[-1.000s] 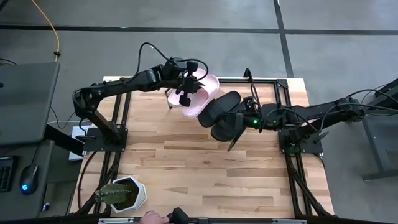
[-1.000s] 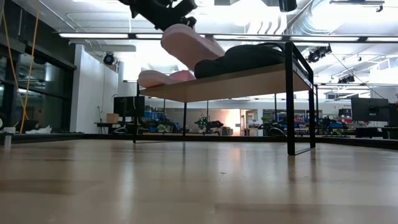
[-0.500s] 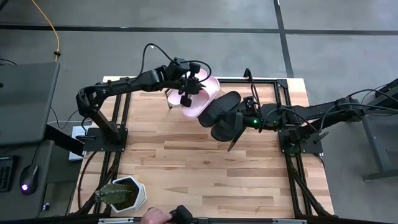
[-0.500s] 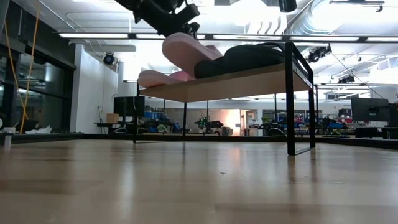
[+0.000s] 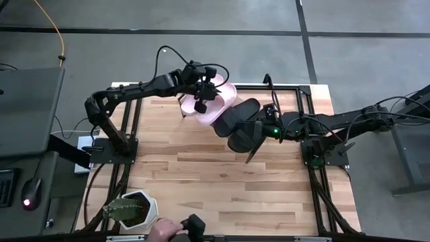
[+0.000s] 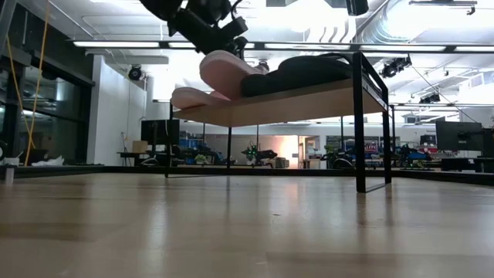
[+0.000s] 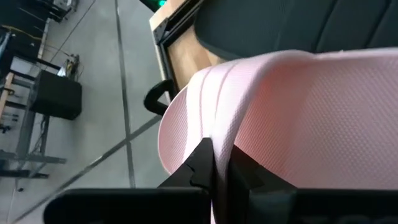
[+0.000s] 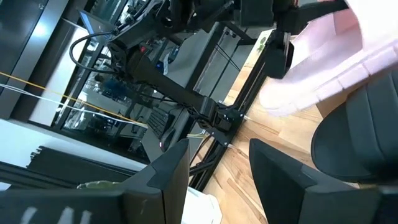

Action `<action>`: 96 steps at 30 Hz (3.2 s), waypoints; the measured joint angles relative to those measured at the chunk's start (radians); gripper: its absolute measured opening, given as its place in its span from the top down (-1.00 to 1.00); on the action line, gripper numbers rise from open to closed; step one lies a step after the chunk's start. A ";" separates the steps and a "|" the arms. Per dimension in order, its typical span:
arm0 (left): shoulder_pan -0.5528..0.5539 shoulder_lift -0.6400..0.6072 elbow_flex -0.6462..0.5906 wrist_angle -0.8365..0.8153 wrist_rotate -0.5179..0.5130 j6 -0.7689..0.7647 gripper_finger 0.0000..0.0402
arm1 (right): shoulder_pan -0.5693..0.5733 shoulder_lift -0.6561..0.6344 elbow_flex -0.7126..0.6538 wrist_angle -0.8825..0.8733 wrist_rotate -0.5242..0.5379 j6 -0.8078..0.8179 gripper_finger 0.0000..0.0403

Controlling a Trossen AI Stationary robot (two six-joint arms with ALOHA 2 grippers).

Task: Pick and place slides into the shelf
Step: Put the pink slide on the shelf

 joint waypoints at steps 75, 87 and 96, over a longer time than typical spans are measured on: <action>0.005 -0.007 0.227 -0.239 -0.086 -0.251 0.09 | -0.067 0.000 0.000 -0.046 -0.058 -0.020 0.21; -0.016 0.019 0.226 -0.242 -0.030 -0.308 0.22 | -0.064 0.000 0.000 -0.046 -0.051 -0.022 0.21; -0.047 0.055 0.224 -0.268 -0.026 -0.294 0.19 | -0.064 0.000 0.000 -0.046 -0.051 -0.022 0.21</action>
